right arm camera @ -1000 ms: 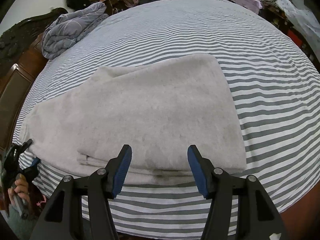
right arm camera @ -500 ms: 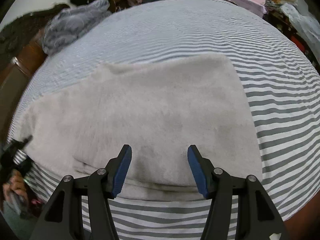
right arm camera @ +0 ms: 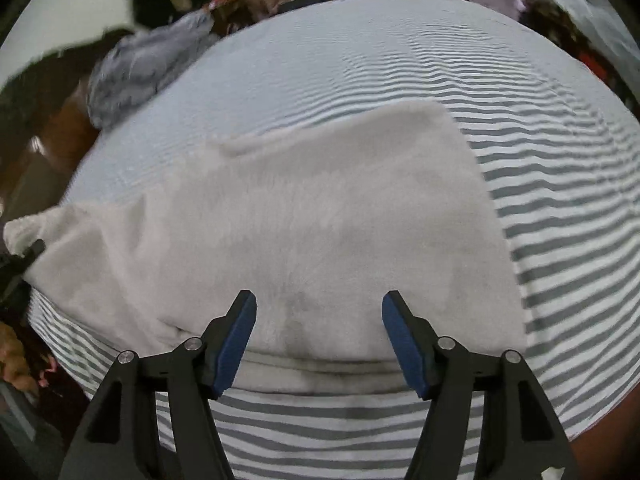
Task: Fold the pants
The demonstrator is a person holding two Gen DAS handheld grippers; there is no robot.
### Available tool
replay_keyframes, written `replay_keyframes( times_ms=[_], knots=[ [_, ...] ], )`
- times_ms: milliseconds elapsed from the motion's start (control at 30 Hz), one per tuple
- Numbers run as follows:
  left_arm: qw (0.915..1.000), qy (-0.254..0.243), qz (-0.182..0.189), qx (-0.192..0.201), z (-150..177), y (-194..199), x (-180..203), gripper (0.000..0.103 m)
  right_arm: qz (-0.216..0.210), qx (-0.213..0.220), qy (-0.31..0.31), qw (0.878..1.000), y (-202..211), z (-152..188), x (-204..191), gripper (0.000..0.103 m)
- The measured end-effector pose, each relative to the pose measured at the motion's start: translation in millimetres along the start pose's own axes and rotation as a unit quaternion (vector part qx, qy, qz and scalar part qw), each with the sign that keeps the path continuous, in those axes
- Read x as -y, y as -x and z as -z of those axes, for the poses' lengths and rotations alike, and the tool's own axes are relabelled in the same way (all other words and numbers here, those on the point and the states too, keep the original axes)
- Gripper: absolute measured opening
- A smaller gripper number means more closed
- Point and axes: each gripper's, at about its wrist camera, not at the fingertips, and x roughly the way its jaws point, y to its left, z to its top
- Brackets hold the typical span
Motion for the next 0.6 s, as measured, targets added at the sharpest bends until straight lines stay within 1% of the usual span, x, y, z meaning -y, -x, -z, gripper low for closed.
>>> replay_keyframes(
  times_ms=[100, 200, 267, 367, 500, 567, 600],
  knots=[
    [0.9989, -0.047, 0.005, 0.005, 0, 5, 52, 0.016, -0.011, 0.017, -0.020, 1.000, 19, -1, 20, 0.063],
    [0.9949, -0.098, 0.020, 0.005, 8, 5, 108, 0.016, -0.019, 0.033, -0.038, 0.999, 39, 0, 41, 0.063],
    [0.9905, -0.134, 0.033, 0.000, 20, 3, 148, 0.016, -0.022, 0.043, -0.053, 0.997, 51, 3, 60, 0.063],
    [0.9803, -0.193, 0.040, -0.002, 46, -7, 202, 0.016, -0.035, 0.056, -0.089, 0.994, 65, 11, 90, 0.063],
    [0.9697, -0.232, 0.064, -0.041, 90, -32, 254, 0.016, -0.045, 0.057, -0.141, 0.987, 69, 27, 131, 0.063],
    [0.9624, -0.255, 0.066, -0.066, 118, -48, 276, 0.016, -0.045, 0.054, -0.162, 0.984, 69, 36, 151, 0.064],
    [0.9581, -0.266, 0.063, -0.085, 137, -60, 285, 0.016, -0.045, 0.053, -0.169, 0.983, 69, 39, 157, 0.064]
  ],
)
